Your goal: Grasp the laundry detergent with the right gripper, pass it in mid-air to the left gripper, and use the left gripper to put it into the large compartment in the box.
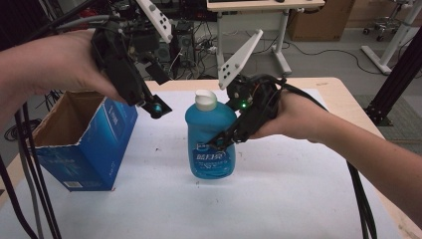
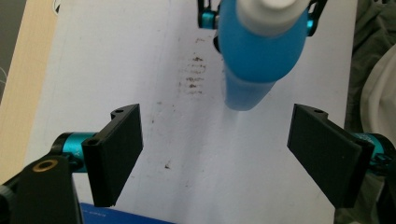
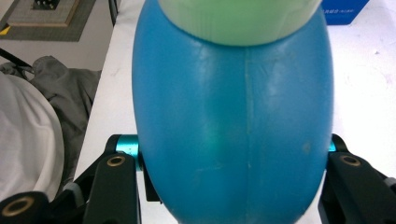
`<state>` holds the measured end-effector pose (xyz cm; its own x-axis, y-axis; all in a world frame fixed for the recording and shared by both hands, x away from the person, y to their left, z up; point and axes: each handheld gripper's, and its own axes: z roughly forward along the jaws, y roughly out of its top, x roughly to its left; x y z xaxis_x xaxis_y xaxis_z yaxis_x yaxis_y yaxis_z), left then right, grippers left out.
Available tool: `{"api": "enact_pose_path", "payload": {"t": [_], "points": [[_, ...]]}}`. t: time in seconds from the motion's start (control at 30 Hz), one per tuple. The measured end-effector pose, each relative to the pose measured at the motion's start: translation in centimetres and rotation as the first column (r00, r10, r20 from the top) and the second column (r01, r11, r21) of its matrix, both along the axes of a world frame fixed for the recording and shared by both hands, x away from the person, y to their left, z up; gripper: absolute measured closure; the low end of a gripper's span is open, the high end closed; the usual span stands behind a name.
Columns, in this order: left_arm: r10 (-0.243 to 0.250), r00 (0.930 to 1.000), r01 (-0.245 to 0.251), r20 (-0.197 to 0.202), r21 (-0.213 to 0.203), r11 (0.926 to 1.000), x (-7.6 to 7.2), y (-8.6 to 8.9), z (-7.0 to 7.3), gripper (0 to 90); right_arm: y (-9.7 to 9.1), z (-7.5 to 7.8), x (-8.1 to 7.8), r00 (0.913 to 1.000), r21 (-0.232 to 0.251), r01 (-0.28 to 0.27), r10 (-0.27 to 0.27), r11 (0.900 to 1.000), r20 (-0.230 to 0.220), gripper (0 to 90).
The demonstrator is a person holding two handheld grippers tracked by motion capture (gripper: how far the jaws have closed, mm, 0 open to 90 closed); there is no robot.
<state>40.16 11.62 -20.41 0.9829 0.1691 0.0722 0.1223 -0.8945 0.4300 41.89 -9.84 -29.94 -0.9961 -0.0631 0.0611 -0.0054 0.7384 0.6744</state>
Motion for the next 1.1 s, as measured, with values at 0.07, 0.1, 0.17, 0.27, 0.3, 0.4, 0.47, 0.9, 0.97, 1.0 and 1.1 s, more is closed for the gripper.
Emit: {"api": "enact_pose_path", "payload": {"t": [0.07, 0.1, 0.17, 0.27, 0.3, 0.4, 0.47, 0.9, 0.97, 1.0, 1.1], "points": [[-0.022, 0.9997, 0.022, 0.001, 0.010, 0.9997, 0.0, -0.5, 0.3, 18.3, 0.3, 0.5, 0.1, 1.0000, -0.005, -0.006, 0.006, 1.0000, 0.007, 44.7], [-0.026, 0.9997, 0.026, -0.005, 0.012, 0.9996, -0.1, -0.7, 0.3, 18.3, 0.5, 0.7, 0.1, 0.9999, -0.010, -0.010, 0.010, 0.9999, 0.013, 44.7], [-0.036, 0.9992, 0.036, -0.015, 0.012, 0.9993, -0.2, -1.3, 0.3, 18.3, 0.8, 1.2, 0.0, 0.9997, -0.013, -0.015, 0.016, 0.9998, 0.019, 44.7], [-0.067, 0.9977, 0.067, -0.013, 0.026, 0.9974, 0.0, -2.0, 0.4, 18.3, 1.2, 1.9, 0.1, 0.9994, -0.007, -0.023, 0.024, 0.9997, 0.025, 44.9], [-0.067, 0.9976, 0.068, -0.016, 0.032, 0.9972, 0.0, -2.2, 0.4, 18.3, 1.3, 2.2, 0.1, 0.9994, -0.010, -0.024, 0.024, 0.9997, 0.024, 44.8], [-0.073, 0.9973, 0.073, -0.009, 0.034, 0.9967, 0.0, -2.8, 0.4, 18.4, 1.6, 2.6, 0.2, 0.9989, -0.016, -0.032, 0.032, 0.9994, 0.033, 44.8], [-0.085, 0.9963, 0.085, -0.011, 0.033, 0.9958, 0.0, -3.1, 0.4, 18.4, 1.8, 2.8, 0.3, 0.9987, -0.013, -0.036, 0.036, 0.9993, 0.035, 44.8], [-0.063, 0.9979, 0.063, -0.014, 0.039, 0.9972, 0.3, -4.2, -0.1, 18.8, 2.2, 3.4, 0.2, 0.9986, -0.014, -0.040, 0.041, 0.9991, 0.034, 44.8], [-0.071, 0.9973, 0.072, -0.019, 0.041, 0.9966, 0.3, -4.3, -0.2, 18.8, 2.2, 3.4, 0.3, 0.9986, -0.012, -0.041, 0.041, 0.9991, 0.034, 44.7], [-0.070, 0.9974, 0.071, -0.017, 0.047, 0.9964, 0.2, -4.4, -0.2, 18.8, 2.2, 3.4, 0.3, 0.9985, -0.012, -0.041, 0.042, 0.9991, 0.036, 44.8], [-0.075, 0.9971, 0.076, -0.015, 0.049, 0.9959, 0.1, -4.5, -0.3, 20.7, 2.1, 3.5, 0.3, 0.9990, -0.012, -0.037, 0.038, 0.9992, 0.026, 44.8]]}}
